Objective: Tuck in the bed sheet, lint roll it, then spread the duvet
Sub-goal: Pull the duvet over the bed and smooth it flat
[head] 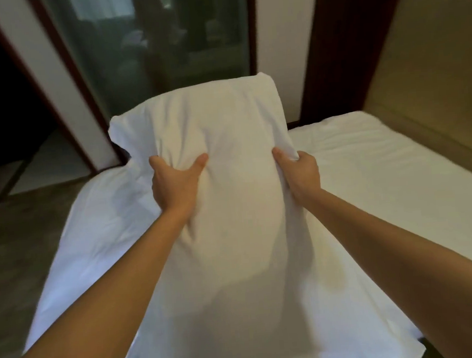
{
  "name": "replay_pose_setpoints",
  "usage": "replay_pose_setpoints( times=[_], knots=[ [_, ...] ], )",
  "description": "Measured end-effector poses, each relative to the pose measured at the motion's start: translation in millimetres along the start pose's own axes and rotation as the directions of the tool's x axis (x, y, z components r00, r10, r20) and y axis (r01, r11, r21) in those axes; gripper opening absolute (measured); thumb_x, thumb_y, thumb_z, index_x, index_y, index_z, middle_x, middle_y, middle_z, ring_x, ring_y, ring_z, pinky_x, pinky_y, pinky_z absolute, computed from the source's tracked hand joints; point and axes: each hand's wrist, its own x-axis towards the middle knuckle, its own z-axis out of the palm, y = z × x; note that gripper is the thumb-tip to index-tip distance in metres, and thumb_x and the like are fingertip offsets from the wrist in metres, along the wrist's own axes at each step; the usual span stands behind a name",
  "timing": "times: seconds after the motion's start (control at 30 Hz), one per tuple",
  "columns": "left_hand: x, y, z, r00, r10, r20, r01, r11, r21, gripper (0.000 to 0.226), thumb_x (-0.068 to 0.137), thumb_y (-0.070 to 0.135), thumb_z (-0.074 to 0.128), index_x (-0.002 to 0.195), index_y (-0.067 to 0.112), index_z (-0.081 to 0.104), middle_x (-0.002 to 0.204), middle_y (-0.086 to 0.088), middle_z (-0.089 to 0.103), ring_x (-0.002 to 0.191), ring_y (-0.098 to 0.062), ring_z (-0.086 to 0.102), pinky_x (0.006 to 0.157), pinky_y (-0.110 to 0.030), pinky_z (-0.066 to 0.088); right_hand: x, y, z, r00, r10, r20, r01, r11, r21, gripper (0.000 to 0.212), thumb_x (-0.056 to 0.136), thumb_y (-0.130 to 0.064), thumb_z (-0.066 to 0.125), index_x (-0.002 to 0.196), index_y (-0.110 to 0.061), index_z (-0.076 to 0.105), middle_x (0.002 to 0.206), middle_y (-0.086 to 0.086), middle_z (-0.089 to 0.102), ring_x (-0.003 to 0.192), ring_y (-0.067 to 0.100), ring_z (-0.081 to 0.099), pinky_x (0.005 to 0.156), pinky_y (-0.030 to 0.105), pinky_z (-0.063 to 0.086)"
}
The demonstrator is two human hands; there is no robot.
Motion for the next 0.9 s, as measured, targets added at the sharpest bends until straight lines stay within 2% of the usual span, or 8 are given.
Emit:
replay_pose_setpoints(
  times=[0.13, 0.3, 0.4, 0.47, 0.57, 0.8, 0.87, 0.9],
  knots=[
    [-44.2, 74.8, 80.5, 0.987, 0.095, 0.127, -0.087, 0.994, -0.069, 0.066, 0.070, 0.054, 0.074, 0.102, 0.014, 0.032, 0.116, -0.008, 0.052, 0.112, -0.029, 0.051, 0.084, -0.033, 0.038, 28.3, 1.0, -121.6, 0.986, -0.016, -0.166, 0.011, 0.999, -0.033, 0.058, 0.077, -0.060, 0.058, 0.103, -0.010, 0.062, 0.100, 0.006, 0.067, 0.091, 0.027, 0.063, 0.085, 0.043, 0.052],
    [-95.9, 143.9, 179.0, 0.946, 0.166, 0.278, -0.127, 0.980, -0.152, 0.078, 0.070, 0.058, 0.072, 0.120, 0.009, 0.038, 0.125, -0.007, 0.051, 0.116, -0.027, 0.050, 0.084, -0.031, 0.037, 59.1, 18.5, -245.6, 0.945, 0.026, -0.326, -0.039, 0.999, -0.033, 0.045, 0.077, -0.059, 0.059, 0.088, -0.015, 0.062, 0.082, 0.004, 0.068, 0.065, 0.021, 0.063, 0.059, 0.031, 0.051],
    [-122.7, 166.5, 233.1, 0.921, 0.172, 0.349, -0.125, 0.980, -0.153, 0.077, 0.069, 0.059, 0.071, 0.117, 0.010, 0.038, 0.123, -0.007, 0.052, 0.114, -0.028, 0.051, 0.085, -0.034, 0.041, 77.6, 40.2, -300.1, 0.917, 0.074, -0.391, -0.087, 0.996, -0.017, 0.058, 0.075, -0.062, 0.059, 0.108, -0.014, 0.062, 0.089, 0.002, 0.069, 0.063, 0.018, 0.064, 0.060, 0.030, 0.052],
    [-137.6, 176.6, 264.3, 0.904, 0.177, 0.389, -0.130, 0.981, -0.144, 0.075, 0.069, 0.059, 0.071, 0.114, 0.010, 0.038, 0.120, -0.007, 0.053, 0.112, -0.029, 0.052, 0.084, -0.035, 0.041, 90.9, 56.1, -328.1, 0.906, 0.120, -0.406, -0.134, 0.991, -0.007, 0.068, 0.074, -0.064, 0.058, 0.120, -0.014, 0.058, 0.093, 0.002, 0.069, 0.064, 0.018, 0.064, 0.058, 0.028, 0.050],
    [-150.9, 188.4, 311.6, 0.878, 0.186, 0.440, -0.144, 0.981, -0.128, 0.072, 0.070, 0.058, 0.071, 0.110, 0.009, 0.039, 0.115, -0.008, 0.054, 0.108, -0.031, 0.053, 0.088, -0.039, 0.044, 117.0, 81.2, -360.1, 0.894, 0.188, -0.406, -0.194, 0.981, 0.028, 0.072, 0.072, -0.066, 0.058, 0.123, -0.015, 0.056, 0.089, 0.002, 0.069, 0.063, 0.019, 0.065, 0.055, 0.026, 0.047],
    [-147.2, 204.4, 436.5, 0.828, 0.175, 0.533, -0.141, 0.985, -0.103, 0.069, 0.072, 0.056, 0.071, 0.111, 0.008, 0.038, 0.117, -0.010, 0.055, 0.108, -0.032, 0.054, 0.086, -0.039, 0.045, 207.9, 133.4, -404.9, 0.862, 0.270, -0.429, -0.303, 0.953, -0.010, 0.062, 0.072, -0.068, 0.056, 0.104, -0.015, 0.057, 0.076, 0.003, 0.063, 0.052, 0.018, 0.056, 0.047, 0.023, 0.040],
    [-143.6, 206.5, 468.6, 0.815, 0.147, 0.560, -0.121, 0.989, -0.084, 0.065, 0.072, 0.055, 0.071, 0.105, 0.012, 0.035, 0.114, -0.009, 0.054, 0.106, -0.032, 0.054, 0.082, -0.037, 0.044, 234.9, 145.1, -412.9, 0.856, 0.288, -0.429, -0.327, 0.945, -0.018, 0.061, 0.074, -0.066, 0.057, 0.105, -0.013, 0.058, 0.080, 0.003, 0.066, 0.059, 0.019, 0.061, 0.051, 0.024, 0.043],
    [-142.3, 207.3, 483.3, 0.812, 0.133, 0.568, -0.110, 0.991, -0.076, 0.063, 0.073, 0.054, 0.071, 0.103, 0.014, 0.033, 0.114, -0.008, 0.054, 0.106, -0.032, 0.054, 0.079, -0.035, 0.043, 249.2, 152.2, -416.6, 0.854, 0.297, -0.427, -0.335, 0.942, -0.016, 0.064, 0.074, -0.065, 0.058, 0.109, -0.012, 0.059, 0.089, 0.004, 0.068, 0.069, 0.021, 0.064, 0.058, 0.027, 0.047]
  ],
)
